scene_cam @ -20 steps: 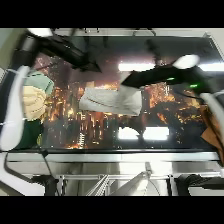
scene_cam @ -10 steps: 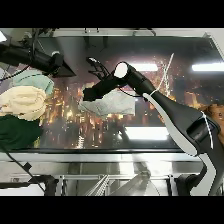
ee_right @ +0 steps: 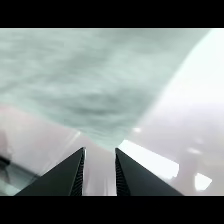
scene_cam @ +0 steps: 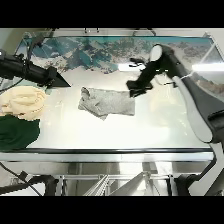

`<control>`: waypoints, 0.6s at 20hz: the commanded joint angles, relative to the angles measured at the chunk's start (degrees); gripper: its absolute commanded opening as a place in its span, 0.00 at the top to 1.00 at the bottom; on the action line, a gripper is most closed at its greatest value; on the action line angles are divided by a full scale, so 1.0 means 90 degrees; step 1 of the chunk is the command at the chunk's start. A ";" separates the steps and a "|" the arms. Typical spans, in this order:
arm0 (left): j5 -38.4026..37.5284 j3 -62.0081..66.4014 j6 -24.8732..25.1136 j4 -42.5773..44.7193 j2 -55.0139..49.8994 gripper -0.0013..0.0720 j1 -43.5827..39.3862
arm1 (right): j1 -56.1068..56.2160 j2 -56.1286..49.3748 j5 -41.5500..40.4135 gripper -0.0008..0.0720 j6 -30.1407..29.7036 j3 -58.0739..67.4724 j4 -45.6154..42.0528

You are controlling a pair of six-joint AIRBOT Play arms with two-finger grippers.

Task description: Fold the shirts.

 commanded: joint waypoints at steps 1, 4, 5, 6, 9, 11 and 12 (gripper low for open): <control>0.0056 -0.0381 0.0170 0.0000 0.0041 0.96 0.0029 | -0.0855 0.0010 0.0869 0.67 0.0418 -0.0180 -0.0520; 0.0206 -0.0578 0.0204 -0.0007 0.0041 0.96 0.0083 | -0.1319 0.0391 0.1491 0.71 0.0568 -0.0988 -0.1732; 0.0250 -0.0639 0.0219 -0.0010 0.0044 0.96 0.0083 | -0.1486 0.0680 0.1460 0.93 0.0685 -0.1438 -0.2144; 0.0321 -0.0682 0.0265 -0.0010 0.0041 0.96 0.0083 | -0.1685 0.1049 0.1433 0.97 0.0704 -0.1962 -0.2397; 0.0476 -0.0707 0.0316 -0.0010 0.0044 0.96 0.0061 | -0.2336 0.2713 0.0063 0.97 0.0865 -0.3980 -0.2042; 0.0503 -0.0707 0.0316 -0.0010 0.0041 0.96 0.0056 | -0.2633 0.3730 -0.1661 0.96 0.0488 -0.5285 -0.1302; 0.0508 -0.0707 0.0313 -0.0010 0.0044 0.96 0.0056 | -0.2698 0.3988 -0.2317 0.95 0.0068 -0.5727 -0.0818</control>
